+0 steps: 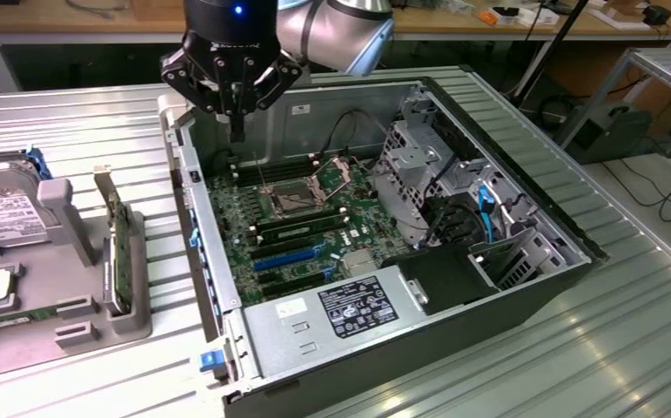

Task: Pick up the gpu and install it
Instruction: 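Reach for the gpu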

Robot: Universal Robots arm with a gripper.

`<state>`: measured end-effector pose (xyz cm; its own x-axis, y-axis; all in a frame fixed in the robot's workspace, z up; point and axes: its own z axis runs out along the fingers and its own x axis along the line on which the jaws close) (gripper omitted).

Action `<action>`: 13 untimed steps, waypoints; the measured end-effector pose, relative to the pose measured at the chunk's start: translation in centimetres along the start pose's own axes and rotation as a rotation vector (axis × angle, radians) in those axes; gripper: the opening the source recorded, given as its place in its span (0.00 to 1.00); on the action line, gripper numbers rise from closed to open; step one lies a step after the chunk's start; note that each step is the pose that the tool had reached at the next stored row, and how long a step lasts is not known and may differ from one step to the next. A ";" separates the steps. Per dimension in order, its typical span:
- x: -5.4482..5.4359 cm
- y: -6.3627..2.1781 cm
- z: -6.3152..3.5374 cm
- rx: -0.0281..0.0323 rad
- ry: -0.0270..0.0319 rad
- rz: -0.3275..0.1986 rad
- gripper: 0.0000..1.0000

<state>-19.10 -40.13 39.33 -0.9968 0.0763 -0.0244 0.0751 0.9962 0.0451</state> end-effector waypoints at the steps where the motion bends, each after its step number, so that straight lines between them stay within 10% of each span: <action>1: 0.1 -0.01 0.00 0.0000 0.0000 0.000 0.10; 13: 1.6 -0.22 -0.05 0.0000 0.0000 0.000 0.10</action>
<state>-20.68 -40.23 39.33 -0.9968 0.0763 -0.0244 0.0751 0.9962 0.0451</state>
